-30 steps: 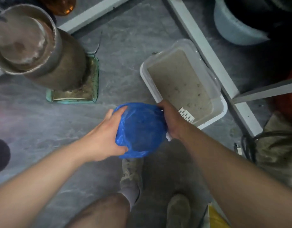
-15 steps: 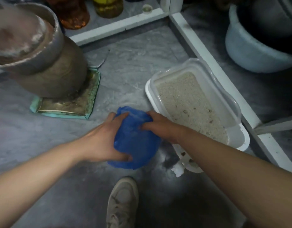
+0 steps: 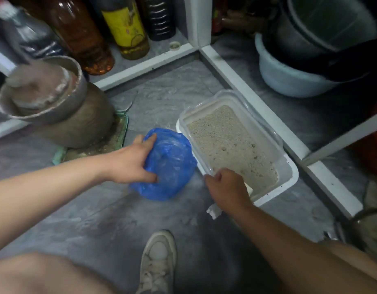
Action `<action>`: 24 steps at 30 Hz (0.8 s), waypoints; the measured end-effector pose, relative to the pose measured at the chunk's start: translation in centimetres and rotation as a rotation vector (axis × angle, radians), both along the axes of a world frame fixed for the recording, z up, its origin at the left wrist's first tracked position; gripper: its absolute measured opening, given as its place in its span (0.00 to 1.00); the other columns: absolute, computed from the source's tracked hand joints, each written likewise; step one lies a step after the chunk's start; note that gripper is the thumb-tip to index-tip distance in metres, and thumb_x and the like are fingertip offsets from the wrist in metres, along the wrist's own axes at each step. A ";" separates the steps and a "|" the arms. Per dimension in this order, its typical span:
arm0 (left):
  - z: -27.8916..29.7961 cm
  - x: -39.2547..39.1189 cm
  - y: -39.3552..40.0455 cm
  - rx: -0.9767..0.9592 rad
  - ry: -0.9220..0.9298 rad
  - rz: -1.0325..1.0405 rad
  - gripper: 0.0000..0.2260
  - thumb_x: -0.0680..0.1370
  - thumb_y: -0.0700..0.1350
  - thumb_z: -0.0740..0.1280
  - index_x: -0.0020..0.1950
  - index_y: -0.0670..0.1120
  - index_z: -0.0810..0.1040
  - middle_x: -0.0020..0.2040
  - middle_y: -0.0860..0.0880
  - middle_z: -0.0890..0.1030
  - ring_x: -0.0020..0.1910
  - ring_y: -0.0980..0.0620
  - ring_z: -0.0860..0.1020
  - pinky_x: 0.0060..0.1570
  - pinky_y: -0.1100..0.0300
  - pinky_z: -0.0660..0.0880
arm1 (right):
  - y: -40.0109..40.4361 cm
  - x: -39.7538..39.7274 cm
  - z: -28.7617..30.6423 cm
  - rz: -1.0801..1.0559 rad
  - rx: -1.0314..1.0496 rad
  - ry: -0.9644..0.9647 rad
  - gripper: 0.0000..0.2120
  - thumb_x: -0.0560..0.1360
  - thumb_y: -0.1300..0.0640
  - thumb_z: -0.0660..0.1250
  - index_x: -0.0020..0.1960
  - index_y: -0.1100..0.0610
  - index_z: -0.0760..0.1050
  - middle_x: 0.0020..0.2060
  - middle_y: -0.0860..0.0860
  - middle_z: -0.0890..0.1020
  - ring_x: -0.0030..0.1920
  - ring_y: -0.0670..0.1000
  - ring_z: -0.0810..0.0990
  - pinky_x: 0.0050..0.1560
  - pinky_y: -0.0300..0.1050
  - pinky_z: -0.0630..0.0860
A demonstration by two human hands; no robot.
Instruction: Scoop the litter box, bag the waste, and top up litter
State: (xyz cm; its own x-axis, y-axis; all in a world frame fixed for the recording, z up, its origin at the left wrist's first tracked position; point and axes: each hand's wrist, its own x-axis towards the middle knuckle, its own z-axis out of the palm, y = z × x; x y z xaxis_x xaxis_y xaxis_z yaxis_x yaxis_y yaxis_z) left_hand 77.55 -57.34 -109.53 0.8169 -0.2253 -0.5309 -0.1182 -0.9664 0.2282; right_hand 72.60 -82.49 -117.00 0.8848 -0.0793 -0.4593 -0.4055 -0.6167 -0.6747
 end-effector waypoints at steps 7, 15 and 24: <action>2.8 -0.4 -3.4 0.164 0.002 0.075 0.55 0.67 0.59 0.77 0.80 0.41 0.46 0.66 0.41 0.62 0.59 0.41 0.76 0.59 0.55 0.74 | -2.3 -4.7 -1.3 0.017 -0.170 0.290 0.27 0.78 0.37 0.59 0.57 0.59 0.80 0.37 0.52 0.80 0.34 0.51 0.78 0.35 0.40 0.73; 1.2 -1.5 -7.2 0.174 0.057 0.084 0.58 0.67 0.61 0.78 0.81 0.43 0.42 0.71 0.41 0.58 0.64 0.41 0.74 0.61 0.58 0.72 | -1.6 -4.3 -3.5 -0.620 0.612 0.711 0.16 0.79 0.48 0.68 0.54 0.62 0.76 0.39 0.60 0.80 0.34 0.56 0.79 0.29 0.48 0.80; -1.6 -1.7 -7.1 0.160 0.095 0.113 0.58 0.68 0.59 0.78 0.81 0.44 0.40 0.75 0.40 0.54 0.69 0.41 0.70 0.64 0.57 0.69 | -0.2 -3.8 -6.4 -0.864 0.823 0.678 0.12 0.78 0.58 0.69 0.59 0.62 0.74 0.40 0.63 0.80 0.27 0.53 0.78 0.33 0.45 0.78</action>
State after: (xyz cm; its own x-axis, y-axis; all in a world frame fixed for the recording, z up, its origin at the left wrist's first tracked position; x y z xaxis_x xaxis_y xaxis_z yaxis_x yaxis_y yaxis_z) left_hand 75.85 -64.48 -111.10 0.7769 -0.0418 -0.6282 0.0072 -0.9971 0.0754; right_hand 68.80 -82.70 -123.45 0.2785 0.0181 -0.9603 -0.8466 0.4768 -0.2365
